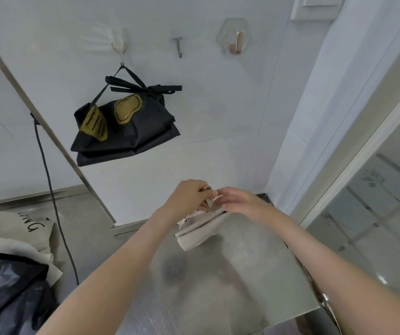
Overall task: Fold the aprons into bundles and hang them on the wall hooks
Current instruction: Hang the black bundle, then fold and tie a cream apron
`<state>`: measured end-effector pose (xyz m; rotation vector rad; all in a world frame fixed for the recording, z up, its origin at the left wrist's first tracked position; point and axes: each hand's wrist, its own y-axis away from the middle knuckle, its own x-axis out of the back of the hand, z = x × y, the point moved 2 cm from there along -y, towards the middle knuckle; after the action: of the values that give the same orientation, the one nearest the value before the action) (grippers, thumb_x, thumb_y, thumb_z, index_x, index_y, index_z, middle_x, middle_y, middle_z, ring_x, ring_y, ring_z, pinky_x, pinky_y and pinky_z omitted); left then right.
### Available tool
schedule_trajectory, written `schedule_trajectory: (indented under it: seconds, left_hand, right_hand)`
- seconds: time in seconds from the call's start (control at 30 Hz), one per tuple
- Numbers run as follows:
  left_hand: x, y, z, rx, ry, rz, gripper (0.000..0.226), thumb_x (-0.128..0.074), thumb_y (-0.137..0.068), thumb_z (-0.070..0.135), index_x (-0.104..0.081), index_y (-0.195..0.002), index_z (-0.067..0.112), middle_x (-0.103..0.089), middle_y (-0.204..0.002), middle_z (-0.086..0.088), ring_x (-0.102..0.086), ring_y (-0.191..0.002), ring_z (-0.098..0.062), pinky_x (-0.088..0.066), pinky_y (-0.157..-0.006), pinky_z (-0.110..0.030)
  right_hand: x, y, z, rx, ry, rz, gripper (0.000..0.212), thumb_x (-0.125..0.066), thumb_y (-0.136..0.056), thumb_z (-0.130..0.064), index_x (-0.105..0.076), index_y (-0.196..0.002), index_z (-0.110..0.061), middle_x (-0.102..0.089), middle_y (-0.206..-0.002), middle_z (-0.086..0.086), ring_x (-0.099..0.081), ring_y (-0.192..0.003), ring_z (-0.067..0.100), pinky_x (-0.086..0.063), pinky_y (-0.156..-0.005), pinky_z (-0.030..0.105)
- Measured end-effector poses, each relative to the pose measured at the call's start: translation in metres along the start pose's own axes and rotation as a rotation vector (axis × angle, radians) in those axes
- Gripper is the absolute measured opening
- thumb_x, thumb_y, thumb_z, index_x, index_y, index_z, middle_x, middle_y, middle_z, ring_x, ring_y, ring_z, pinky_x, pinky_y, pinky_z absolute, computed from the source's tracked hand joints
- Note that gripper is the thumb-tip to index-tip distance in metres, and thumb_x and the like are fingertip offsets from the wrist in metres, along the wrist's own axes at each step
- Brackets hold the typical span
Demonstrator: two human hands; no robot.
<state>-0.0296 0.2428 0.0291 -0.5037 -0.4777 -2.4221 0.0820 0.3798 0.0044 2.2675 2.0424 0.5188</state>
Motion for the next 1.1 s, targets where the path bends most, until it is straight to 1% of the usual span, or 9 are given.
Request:
schedule_trajectory:
  seconds: [0.1,0.2,0.43,0.6,0.7,0.8,0.9,1.0,1.1]
  left_hand:
    - [0.006,0.002,0.019,-0.043,-0.082,0.069,0.036,-0.065,-0.089,0.026,-0.054,-0.082,-0.007,-0.070,-0.079,-0.016,-0.071,-0.069,-0.025,-0.052,-0.073,-0.036]
    - [0.013,0.003,0.037,-0.074,-0.159,0.164,0.037,-0.065,-0.089,0.030,-0.051,-0.076,-0.002,-0.068,-0.078,-0.017,-0.070,-0.068,-0.026,-0.051,-0.068,-0.036]
    - [0.026,0.006,0.080,-0.106,0.022,0.371,0.039,-0.067,-0.088,0.029,-0.041,-0.065,0.011,-0.070,-0.069,-0.014,-0.068,-0.054,-0.021,-0.044,-0.048,-0.015]
    - [0.033,0.002,0.114,-0.154,0.129,0.491,0.036,-0.063,-0.089,0.033,-0.045,-0.068,0.010,-0.070,-0.071,-0.009,-0.065,-0.054,-0.015,-0.048,-0.054,-0.020]
    - [0.035,-0.001,0.132,-0.217,0.188,0.509,0.025,-0.056,-0.094,0.028,-0.057,-0.075,0.013,-0.070,-0.075,-0.002,-0.061,-0.062,-0.012,-0.050,-0.066,-0.027]
    - [0.035,-0.007,0.151,-0.277,0.281,0.558,0.020,-0.049,-0.097,0.021,-0.063,-0.085,0.013,-0.068,-0.079,0.000,-0.058,-0.071,-0.011,-0.048,-0.077,-0.033]
    - [0.038,-0.009,0.171,-0.302,0.344,0.670,0.019,-0.045,-0.098,0.020,-0.060,-0.089,0.013,-0.062,-0.077,0.005,-0.054,-0.073,-0.014,-0.045,-0.072,-0.033]
    - [0.045,-0.007,0.189,-0.329,0.304,0.779,0.020,-0.045,-0.099,0.025,-0.060,-0.093,0.013,-0.060,-0.077,0.007,-0.054,-0.071,-0.010,-0.040,-0.064,-0.024]
    - [0.054,-0.005,0.205,-0.375,0.297,0.848,0.019,-0.049,-0.098,0.030,-0.059,-0.092,0.015,-0.064,-0.083,0.002,-0.058,-0.076,-0.011,-0.041,-0.063,-0.017]
  right_hand:
    - [-0.002,-0.009,-0.027,0.092,0.056,0.055,0.016,-0.060,-0.092,-0.017,-0.065,-0.105,-0.025,-0.070,-0.104,-0.006,-0.063,-0.103,0.007,-0.045,-0.096,0.025]
    - [0.003,-0.017,-0.052,0.154,0.123,0.122,0.015,-0.063,-0.088,-0.008,-0.066,-0.093,-0.022,-0.070,-0.091,-0.008,-0.063,-0.086,-0.001,-0.046,-0.084,0.019]
    - [0.024,-0.018,-0.099,0.255,0.160,0.165,0.011,-0.064,-0.083,0.000,-0.063,-0.086,-0.011,-0.070,-0.081,0.000,-0.066,-0.080,0.011,-0.049,-0.085,0.030]
    - [0.049,-0.014,-0.136,0.357,0.156,0.198,0.007,-0.060,-0.089,-0.001,-0.062,-0.086,-0.006,-0.068,-0.084,0.004,-0.064,-0.079,0.012,-0.050,-0.080,0.026]
    - [0.066,-0.013,-0.156,0.401,0.161,0.212,0.005,-0.058,-0.093,-0.005,-0.061,-0.092,-0.001,-0.066,-0.078,-0.002,-0.059,-0.073,0.004,-0.048,-0.073,0.019]
    - [0.081,-0.013,-0.180,0.435,0.201,0.238,0.007,-0.056,-0.094,-0.006,-0.060,-0.088,-0.004,-0.067,-0.081,0.000,-0.059,-0.073,0.005,-0.047,-0.073,0.022]
    - [0.086,-0.015,-0.200,0.481,0.258,0.297,0.012,-0.055,-0.095,-0.008,-0.058,-0.085,-0.012,-0.066,-0.080,0.002,-0.057,-0.074,0.011,-0.046,-0.075,0.029]
    - [0.086,-0.018,-0.217,0.554,0.287,0.394,0.014,-0.055,-0.095,-0.012,-0.058,-0.083,-0.017,-0.063,-0.074,-0.001,-0.057,-0.071,0.013,-0.049,-0.075,0.034]
    - [0.089,-0.016,-0.230,0.631,0.223,0.473,0.015,-0.055,-0.095,-0.013,-0.056,-0.080,-0.017,-0.062,-0.072,-0.001,-0.057,-0.069,0.012,-0.050,-0.070,0.030]
